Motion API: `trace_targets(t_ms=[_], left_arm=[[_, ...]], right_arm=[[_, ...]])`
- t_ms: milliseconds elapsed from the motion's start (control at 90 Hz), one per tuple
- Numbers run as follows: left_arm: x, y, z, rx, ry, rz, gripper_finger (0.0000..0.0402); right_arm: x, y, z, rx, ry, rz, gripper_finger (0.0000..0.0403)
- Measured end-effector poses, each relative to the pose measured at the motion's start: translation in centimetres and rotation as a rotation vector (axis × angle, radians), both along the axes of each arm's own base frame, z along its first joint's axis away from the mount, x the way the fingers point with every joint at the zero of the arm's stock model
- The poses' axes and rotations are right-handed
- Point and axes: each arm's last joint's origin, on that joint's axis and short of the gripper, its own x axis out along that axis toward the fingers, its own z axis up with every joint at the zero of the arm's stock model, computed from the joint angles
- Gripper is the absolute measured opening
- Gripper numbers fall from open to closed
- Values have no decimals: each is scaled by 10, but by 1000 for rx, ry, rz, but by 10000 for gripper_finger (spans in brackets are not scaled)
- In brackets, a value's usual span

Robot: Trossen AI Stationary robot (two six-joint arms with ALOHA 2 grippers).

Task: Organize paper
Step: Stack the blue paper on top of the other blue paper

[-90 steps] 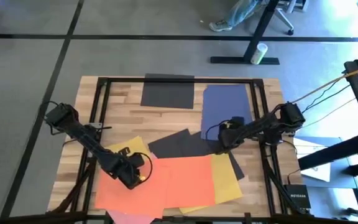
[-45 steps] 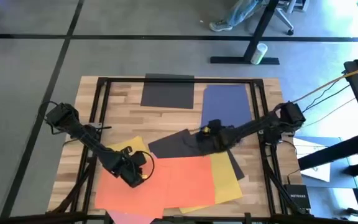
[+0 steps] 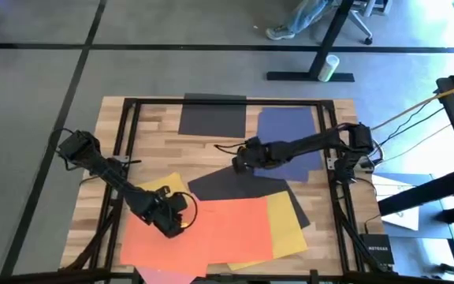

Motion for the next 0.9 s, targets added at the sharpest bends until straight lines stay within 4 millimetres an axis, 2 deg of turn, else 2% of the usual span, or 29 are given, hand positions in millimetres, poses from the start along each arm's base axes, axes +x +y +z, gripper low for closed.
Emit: trace_targets(t_ms=[122, 389, 667, 744, 900], left_arm=[[-1, -1, 0, -1, -1, 1, 129], [0, -1, 0, 1, -5, 4, 129], [1, 0, 0, 0, -6, 9, 129], [0, 0, 0, -1, -5, 10, 129], [0, 0, 0, -4, -6, 14, 129]], right_arm=[[-7, 1, -5, 3, 83, -42, 2], [-23, -3, -7, -135, 237, -96, 0], [-34, -21, -5, -228, 335, -152, 0], [-32, -15, -2, -227, 314, -134, 0], [-20, 16, 16, -225, 256, -73, 0]])
